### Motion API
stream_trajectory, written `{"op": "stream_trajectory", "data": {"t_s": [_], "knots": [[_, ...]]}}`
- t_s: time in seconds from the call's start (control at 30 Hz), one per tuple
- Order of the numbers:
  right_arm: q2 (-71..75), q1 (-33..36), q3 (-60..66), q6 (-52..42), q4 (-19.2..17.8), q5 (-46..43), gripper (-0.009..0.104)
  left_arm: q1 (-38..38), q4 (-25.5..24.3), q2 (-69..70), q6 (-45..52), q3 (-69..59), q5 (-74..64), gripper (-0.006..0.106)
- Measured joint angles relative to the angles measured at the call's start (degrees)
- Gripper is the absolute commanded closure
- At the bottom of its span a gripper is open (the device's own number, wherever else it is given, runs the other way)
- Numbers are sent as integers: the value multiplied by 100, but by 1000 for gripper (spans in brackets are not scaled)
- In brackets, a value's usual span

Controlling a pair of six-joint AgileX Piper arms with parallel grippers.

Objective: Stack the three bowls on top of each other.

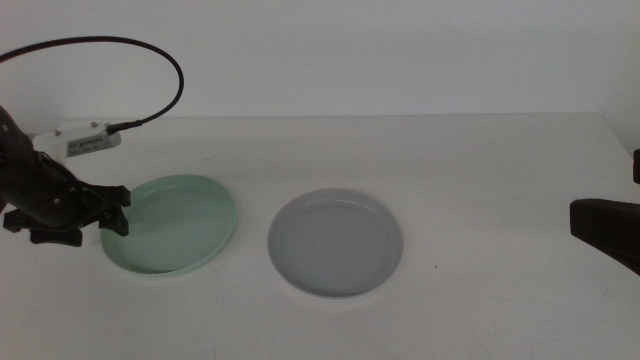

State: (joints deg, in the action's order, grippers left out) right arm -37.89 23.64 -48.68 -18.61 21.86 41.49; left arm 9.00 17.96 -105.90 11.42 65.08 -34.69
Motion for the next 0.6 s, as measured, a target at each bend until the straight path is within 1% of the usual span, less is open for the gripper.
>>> {"op": "stream_trajectory", "data": {"t_s": [0.07,0.17,0.3,0.33,0.37,0.6], "knots": [[0,0,0,5,0,0,31,0,31,-80,6,0,70,47],[0,0,0,6,0,0,31,0,70,-205,19,5,160,64],[0,0,0,6,0,0,31,0,103,-295,31,5,206,92],[0,0,0,6,0,0,31,0,109,-301,31,5,212,97],[0,0,0,6,0,0,31,0,116,-306,31,5,212,100],[0,0,0,6,0,0,31,0,165,-1,31,11,97,100]]}}
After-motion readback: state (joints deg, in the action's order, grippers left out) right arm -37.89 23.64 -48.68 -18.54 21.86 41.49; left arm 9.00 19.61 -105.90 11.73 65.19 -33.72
